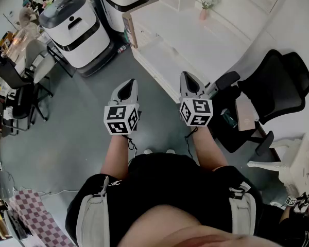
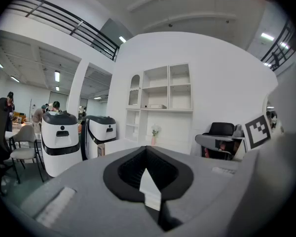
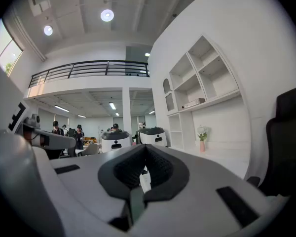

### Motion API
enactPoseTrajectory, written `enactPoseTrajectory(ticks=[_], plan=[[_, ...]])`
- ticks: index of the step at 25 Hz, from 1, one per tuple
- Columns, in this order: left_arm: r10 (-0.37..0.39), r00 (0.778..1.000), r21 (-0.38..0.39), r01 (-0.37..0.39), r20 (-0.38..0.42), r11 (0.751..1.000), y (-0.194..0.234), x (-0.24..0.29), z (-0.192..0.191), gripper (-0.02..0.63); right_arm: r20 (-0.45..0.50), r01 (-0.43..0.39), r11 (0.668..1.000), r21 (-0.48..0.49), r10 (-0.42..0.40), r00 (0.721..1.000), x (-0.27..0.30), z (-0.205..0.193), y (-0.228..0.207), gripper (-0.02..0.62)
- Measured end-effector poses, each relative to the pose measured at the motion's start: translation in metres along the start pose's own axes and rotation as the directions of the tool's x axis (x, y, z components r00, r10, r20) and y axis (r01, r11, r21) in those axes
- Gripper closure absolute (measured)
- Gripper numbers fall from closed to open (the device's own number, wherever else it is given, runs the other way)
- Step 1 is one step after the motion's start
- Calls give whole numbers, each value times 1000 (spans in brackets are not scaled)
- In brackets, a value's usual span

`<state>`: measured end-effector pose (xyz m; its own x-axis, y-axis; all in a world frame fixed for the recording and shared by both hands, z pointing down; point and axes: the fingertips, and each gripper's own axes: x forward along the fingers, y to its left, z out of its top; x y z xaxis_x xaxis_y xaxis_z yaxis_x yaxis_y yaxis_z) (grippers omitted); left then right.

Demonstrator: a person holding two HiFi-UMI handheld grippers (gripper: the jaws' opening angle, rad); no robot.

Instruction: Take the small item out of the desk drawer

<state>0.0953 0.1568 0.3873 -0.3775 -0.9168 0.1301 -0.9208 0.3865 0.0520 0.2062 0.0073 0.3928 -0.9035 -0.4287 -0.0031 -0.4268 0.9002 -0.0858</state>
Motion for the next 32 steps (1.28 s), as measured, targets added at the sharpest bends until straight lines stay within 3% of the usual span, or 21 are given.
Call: enactPoseTrajectory(ticks=[12,32], plan=[[4,1000,-2,-4,27,1000,29,-39,6,594,48,13,1000,-3,-13,999,-11,10,42,598],[-55,998,-38,57,36,998,99,-62,-13,594,-4,77,997,-28,-77,997,4,-22,108,598]])
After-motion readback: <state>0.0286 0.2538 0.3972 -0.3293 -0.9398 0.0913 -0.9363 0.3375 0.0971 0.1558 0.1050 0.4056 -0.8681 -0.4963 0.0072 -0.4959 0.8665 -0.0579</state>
